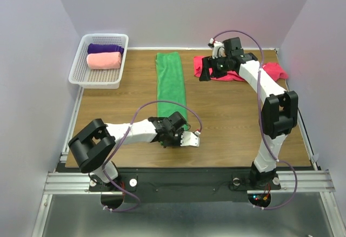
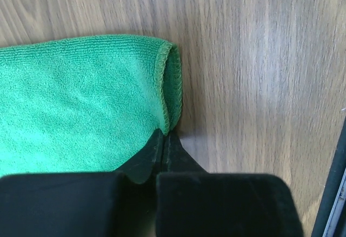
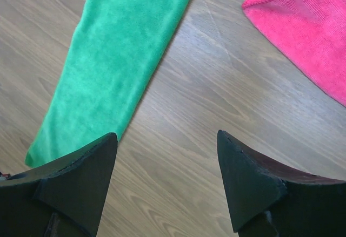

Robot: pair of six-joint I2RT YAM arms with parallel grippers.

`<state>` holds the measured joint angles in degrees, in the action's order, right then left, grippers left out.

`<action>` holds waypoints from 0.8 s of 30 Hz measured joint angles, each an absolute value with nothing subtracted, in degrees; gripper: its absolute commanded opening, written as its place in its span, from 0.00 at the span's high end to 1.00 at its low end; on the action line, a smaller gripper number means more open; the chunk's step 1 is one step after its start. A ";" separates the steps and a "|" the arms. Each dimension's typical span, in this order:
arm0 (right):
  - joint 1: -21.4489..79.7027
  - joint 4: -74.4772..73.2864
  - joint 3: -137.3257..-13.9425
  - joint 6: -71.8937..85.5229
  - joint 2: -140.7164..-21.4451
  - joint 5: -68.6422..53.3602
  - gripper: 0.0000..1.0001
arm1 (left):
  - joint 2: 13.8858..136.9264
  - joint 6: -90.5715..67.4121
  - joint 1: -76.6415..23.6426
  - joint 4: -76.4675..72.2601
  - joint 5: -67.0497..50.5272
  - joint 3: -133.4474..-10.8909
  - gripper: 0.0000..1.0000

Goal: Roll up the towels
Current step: Fold the towel

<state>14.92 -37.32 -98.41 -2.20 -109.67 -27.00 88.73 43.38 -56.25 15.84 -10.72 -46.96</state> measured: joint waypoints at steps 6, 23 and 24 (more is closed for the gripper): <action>14.52 -37.76 -98.06 -3.27 -109.23 -27.49 0.20 | 88.64 43.09 -56.86 22.26 -14.48 -49.21 1.00; 14.31 -38.63 -95.66 -4.75 -108.47 -29.26 0.20 | 96.01 52.62 -44.18 38.52 -20.29 -69.73 1.00; 14.26 -38.63 -95.66 -4.75 -108.47 -29.34 0.20 | 97.54 53.52 -42.92 39.11 -20.10 -71.90 1.00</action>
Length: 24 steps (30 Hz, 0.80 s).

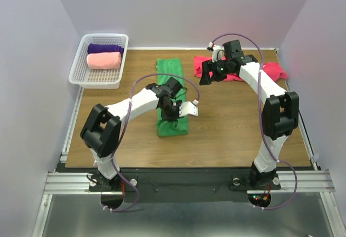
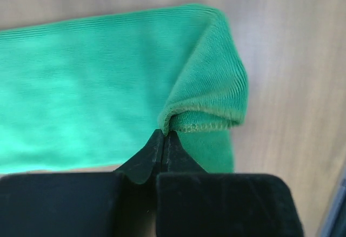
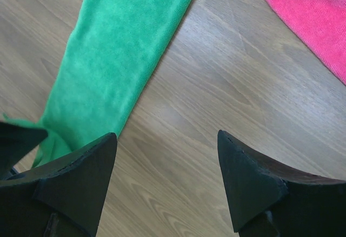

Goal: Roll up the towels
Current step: Fold the towel

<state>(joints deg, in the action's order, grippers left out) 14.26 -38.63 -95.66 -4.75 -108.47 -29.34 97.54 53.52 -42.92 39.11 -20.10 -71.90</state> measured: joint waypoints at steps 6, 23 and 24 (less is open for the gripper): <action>14.17 -38.61 -95.66 -4.99 -108.47 -29.54 0.20 | 105.03 57.23 -37.98 39.51 -19.44 -81.25 1.00; 13.13 -38.57 -95.48 -5.76 -108.51 -30.09 0.20 | 113.54 59.94 -35.24 38.72 -17.21 -89.03 0.82; 13.13 -38.59 -95.37 -5.76 -108.51 -30.11 0.20 | 113.65 59.99 -35.22 38.44 -17.06 -89.03 0.80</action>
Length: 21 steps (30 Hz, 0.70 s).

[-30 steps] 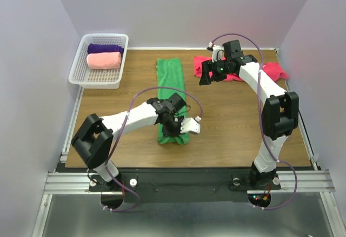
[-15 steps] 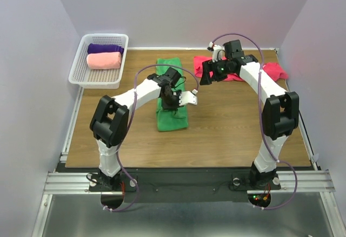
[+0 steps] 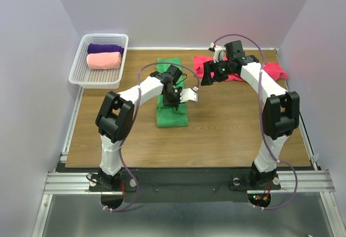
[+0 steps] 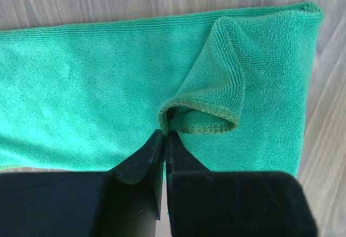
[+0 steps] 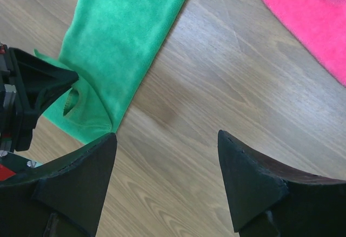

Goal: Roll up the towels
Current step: Fold the towel, then roll the towel

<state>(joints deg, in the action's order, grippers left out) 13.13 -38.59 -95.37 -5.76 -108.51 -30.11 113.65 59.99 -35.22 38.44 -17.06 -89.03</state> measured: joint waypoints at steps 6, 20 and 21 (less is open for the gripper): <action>13.13 -38.63 -92.84 -5.80 -108.51 -30.44 0.20 | 113.65 59.16 -34.74 36.91 -17.02 -89.62 0.57; 14.66 -40.18 -85.10 -7.90 -106.74 -35.99 0.46 | 89.65 50.41 -24.23 33.76 -22.09 -83.02 0.30; 15.44 -40.21 -85.10 -7.88 -106.54 -36.40 0.48 | 84.42 50.06 -24.93 32.62 -22.02 -78.85 0.29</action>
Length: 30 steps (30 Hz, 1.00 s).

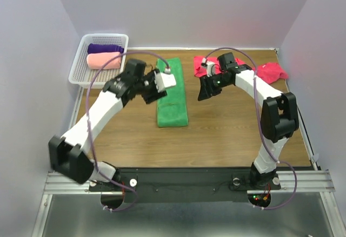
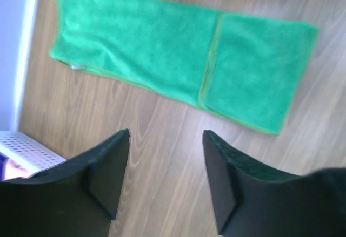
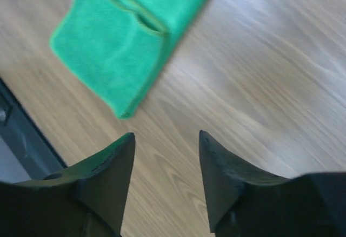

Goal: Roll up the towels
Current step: Roll the towel

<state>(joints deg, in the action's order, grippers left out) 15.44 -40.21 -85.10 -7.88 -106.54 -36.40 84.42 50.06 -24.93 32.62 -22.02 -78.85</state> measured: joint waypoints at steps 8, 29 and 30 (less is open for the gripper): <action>26.00 -39.83 -86.28 -7.42 -109.01 -41.50 0.51 | 68.10 48.62 -41.08 18.57 -13.74 -50.28 0.28; 28.23 -39.51 -86.59 -5.10 -119.98 -40.42 0.35 | 85.86 51.20 -48.29 2.87 -2.24 -42.63 0.44; 28.23 -39.51 -86.59 -4.97 -119.87 -40.36 0.30 | 86.24 51.40 -48.29 2.76 -2.07 -42.68 0.52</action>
